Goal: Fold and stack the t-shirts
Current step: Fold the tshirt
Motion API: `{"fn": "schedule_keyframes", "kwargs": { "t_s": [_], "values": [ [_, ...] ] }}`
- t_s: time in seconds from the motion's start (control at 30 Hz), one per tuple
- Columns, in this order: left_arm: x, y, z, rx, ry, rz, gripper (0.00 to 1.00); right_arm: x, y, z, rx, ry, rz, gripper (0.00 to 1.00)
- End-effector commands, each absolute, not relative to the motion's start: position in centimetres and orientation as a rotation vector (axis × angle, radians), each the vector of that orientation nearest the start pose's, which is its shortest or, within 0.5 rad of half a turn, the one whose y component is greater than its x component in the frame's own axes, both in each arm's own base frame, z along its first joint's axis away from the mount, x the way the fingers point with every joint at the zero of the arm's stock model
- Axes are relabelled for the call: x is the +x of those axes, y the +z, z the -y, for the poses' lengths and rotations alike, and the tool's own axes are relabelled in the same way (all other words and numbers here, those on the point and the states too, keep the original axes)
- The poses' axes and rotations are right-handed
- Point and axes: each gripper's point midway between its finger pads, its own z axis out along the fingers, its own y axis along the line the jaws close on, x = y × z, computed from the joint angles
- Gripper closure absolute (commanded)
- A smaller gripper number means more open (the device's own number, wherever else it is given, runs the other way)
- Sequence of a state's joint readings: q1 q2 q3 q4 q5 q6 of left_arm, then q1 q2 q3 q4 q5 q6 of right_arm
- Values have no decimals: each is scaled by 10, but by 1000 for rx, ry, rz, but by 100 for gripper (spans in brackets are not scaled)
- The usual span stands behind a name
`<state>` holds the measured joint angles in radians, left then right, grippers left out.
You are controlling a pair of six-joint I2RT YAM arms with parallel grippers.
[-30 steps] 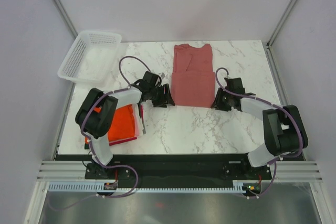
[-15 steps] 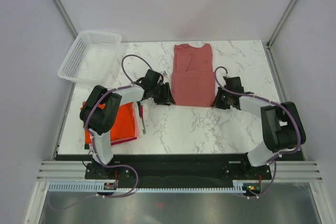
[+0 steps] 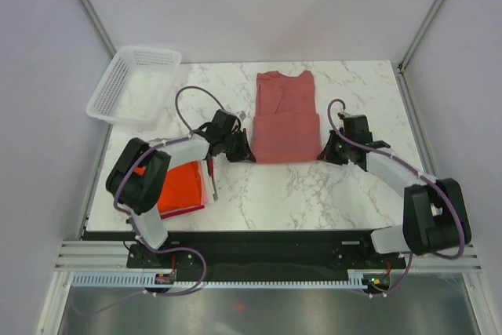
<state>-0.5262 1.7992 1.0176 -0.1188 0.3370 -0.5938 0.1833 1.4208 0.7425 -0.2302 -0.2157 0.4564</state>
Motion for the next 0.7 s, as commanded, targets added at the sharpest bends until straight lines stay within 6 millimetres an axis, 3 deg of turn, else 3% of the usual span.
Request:
{"fn": "schedule_keyframes", "kwargs": {
  "t_s": [0.0,0.07,0.13,0.17,0.27,0.4,0.53,0.67],
  "values": [
    [298,69,271,93,-876,-2541,98,289,75,-109,229,527,-2510,100],
    [287,85,268,99,-896,-2505,98,280,91,-109,210,546,-2473,100],
    [269,82,264,95,-904,-2524,98,269,105,-107,202,552,-2452,100],
    [263,96,263,102,-924,-2487,98,260,106,-107,200,558,-2466,100],
    [239,95,257,112,-915,-2510,98,248,123,-108,202,590,-2433,100],
    [212,113,253,116,-966,-2485,98,237,146,-108,200,617,-2382,100],
    [200,132,255,118,-1057,-2462,98,234,172,-105,192,609,-2330,100],
    [207,144,258,118,-1050,-2457,98,250,194,-94,207,523,-2289,100]
  ]
}}
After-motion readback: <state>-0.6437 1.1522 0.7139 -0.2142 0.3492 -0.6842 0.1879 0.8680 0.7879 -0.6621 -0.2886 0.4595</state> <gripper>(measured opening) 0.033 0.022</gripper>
